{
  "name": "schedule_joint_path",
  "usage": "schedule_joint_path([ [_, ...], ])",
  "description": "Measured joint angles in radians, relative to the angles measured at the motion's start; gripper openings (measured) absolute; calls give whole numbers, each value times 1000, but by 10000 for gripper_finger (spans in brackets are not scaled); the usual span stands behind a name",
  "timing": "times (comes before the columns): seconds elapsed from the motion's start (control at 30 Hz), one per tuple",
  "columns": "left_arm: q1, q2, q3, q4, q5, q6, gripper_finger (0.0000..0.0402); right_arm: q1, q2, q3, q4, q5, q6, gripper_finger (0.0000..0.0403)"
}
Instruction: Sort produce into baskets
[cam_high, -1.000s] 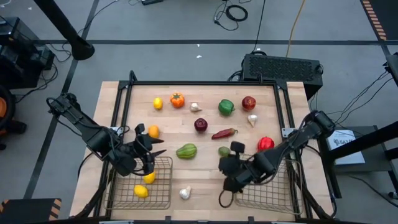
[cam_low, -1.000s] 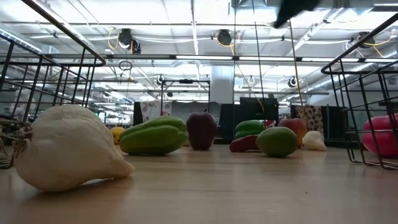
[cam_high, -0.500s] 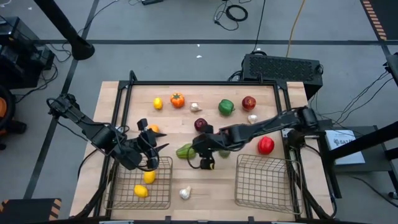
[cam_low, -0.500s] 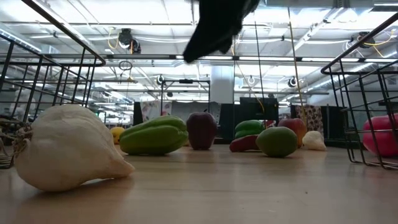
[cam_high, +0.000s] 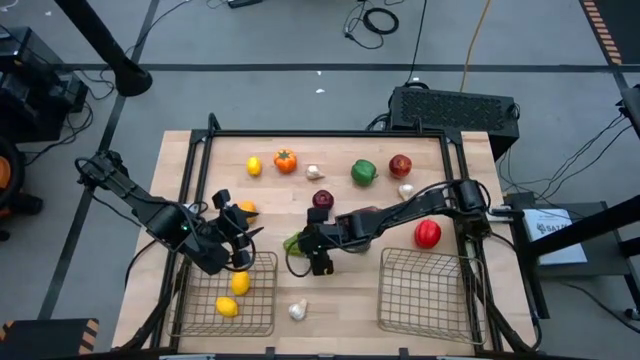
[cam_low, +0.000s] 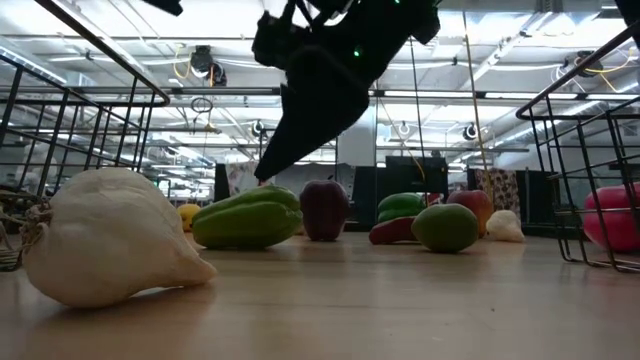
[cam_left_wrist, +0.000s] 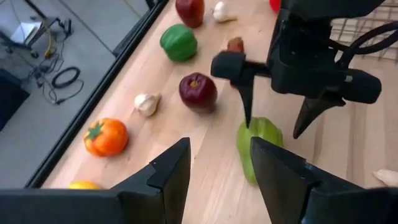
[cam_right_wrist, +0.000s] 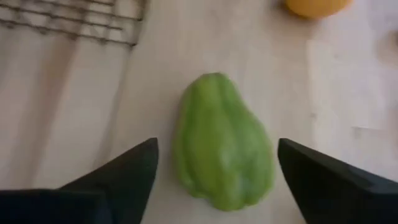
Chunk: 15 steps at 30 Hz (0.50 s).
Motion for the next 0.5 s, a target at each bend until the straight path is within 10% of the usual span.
schedule_joint_path([
  [0.5, 0, 0, 0, -3, 0, -2, 174, -41, 33, 0, 3, -76, 42, 375],
])
